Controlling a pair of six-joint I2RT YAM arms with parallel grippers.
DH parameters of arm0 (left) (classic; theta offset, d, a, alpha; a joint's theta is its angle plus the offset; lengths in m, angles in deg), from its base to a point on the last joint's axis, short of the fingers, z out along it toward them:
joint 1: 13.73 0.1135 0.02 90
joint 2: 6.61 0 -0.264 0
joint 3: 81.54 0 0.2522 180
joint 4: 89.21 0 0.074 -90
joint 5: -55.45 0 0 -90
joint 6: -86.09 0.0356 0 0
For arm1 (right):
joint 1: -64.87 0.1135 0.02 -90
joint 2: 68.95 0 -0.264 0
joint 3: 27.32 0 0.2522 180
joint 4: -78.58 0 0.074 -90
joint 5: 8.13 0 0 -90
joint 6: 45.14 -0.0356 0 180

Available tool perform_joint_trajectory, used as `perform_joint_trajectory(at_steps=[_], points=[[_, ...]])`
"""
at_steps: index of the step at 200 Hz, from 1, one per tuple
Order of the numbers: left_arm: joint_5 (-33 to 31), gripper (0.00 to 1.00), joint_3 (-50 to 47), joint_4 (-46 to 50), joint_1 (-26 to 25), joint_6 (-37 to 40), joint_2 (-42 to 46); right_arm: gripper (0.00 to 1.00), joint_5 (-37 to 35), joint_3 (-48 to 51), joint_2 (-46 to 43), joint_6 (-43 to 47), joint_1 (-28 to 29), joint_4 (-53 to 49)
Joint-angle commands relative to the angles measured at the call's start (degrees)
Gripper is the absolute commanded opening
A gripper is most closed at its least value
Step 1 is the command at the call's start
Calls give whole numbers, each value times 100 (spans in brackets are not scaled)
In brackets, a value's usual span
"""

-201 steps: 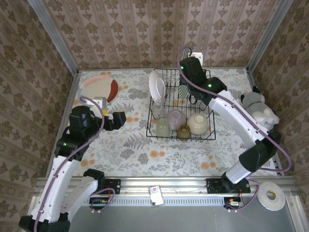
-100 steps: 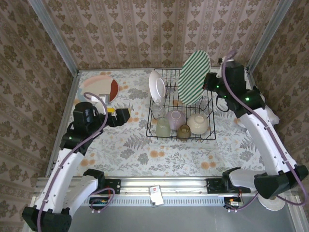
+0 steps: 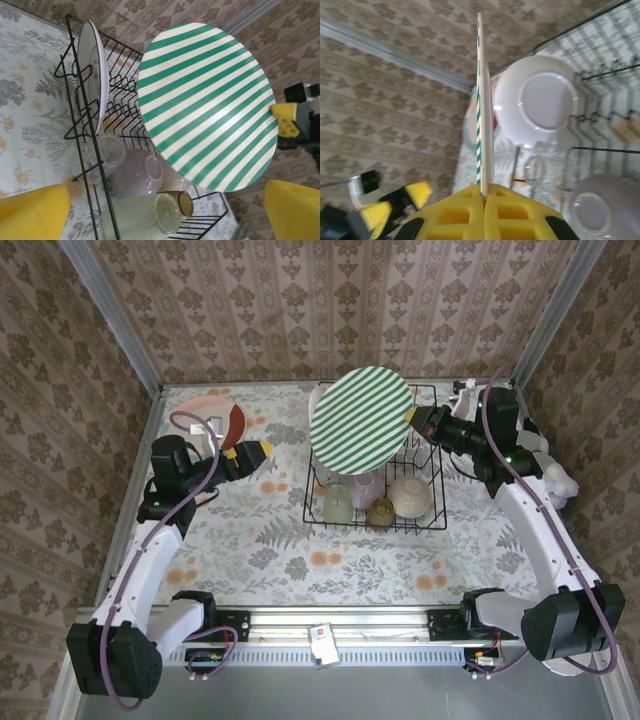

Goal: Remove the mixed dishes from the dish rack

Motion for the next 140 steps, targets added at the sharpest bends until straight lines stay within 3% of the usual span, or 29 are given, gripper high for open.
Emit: perform_joint_trajectory(at_steps=[1, 58, 140], points=[[645, 98, -123, -1009, 201, -695, -165, 0, 1038, 191, -69, -834, -49, 1568], [1125, 88, -367, -2597, 209, -1600, -879, 0, 1460, 537, 61, -1378, -51, 2418], [1234, 76, -168, -3637, -337, -2029, -1335, 0, 1686, 629, 156, -1544, -20, 2702]])
